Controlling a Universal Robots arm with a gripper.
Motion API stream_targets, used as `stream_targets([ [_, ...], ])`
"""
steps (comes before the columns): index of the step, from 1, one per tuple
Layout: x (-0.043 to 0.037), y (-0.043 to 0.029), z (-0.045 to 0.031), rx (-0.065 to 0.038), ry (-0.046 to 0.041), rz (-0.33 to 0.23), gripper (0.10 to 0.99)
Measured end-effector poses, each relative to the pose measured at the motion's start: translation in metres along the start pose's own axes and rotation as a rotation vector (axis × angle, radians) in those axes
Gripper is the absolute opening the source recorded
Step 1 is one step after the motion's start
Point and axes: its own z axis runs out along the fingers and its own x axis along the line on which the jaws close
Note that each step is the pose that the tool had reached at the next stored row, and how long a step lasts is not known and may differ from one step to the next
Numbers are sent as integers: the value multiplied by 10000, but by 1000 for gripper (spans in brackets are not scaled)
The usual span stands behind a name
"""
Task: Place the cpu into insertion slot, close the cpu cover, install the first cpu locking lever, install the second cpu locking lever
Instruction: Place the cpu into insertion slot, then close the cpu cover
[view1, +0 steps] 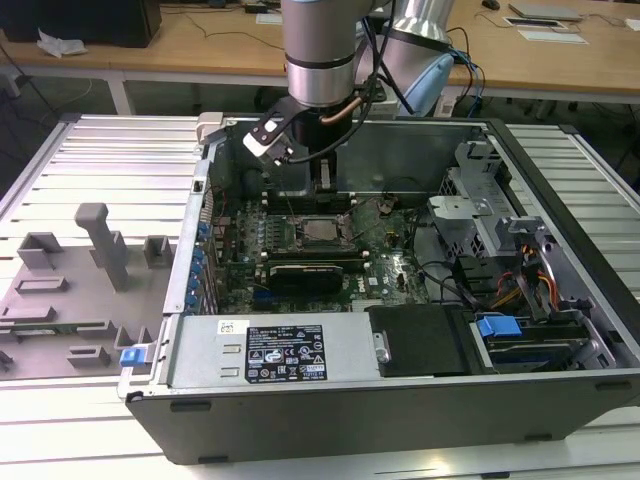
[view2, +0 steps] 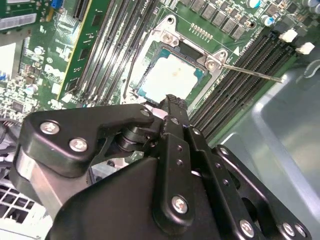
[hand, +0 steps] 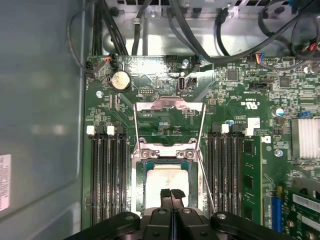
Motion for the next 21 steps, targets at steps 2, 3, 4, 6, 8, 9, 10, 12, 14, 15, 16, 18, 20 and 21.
stream_targets([
  [2,0,5,-24,8,-2,-1,106],
  [3,1,9,-23,31,-21,-3,106],
  [4,0,18,-23,94,-54,-4,106],
  [6,0,35,-20,194,-55,-2,106],
  [8,-1,75,-15,343,-58,1,106],
  [9,-1,104,-13,386,-56,-1,106],
  [10,-2,113,-12,397,-57,-1,106],
  [12,-1,115,-12,398,-57,0,106],
  [14,-1,116,-12,397,-57,0,106],
  [15,-1,117,-11,397,-56,0,106],
  [16,-1,117,-12,398,-57,0,106],
  [18,-1,118,-11,398,-57,0,106],
  [20,-1,118,-11,397,-57,0,106],
  [21,-1,119,-11,397,-57,0,106],
])
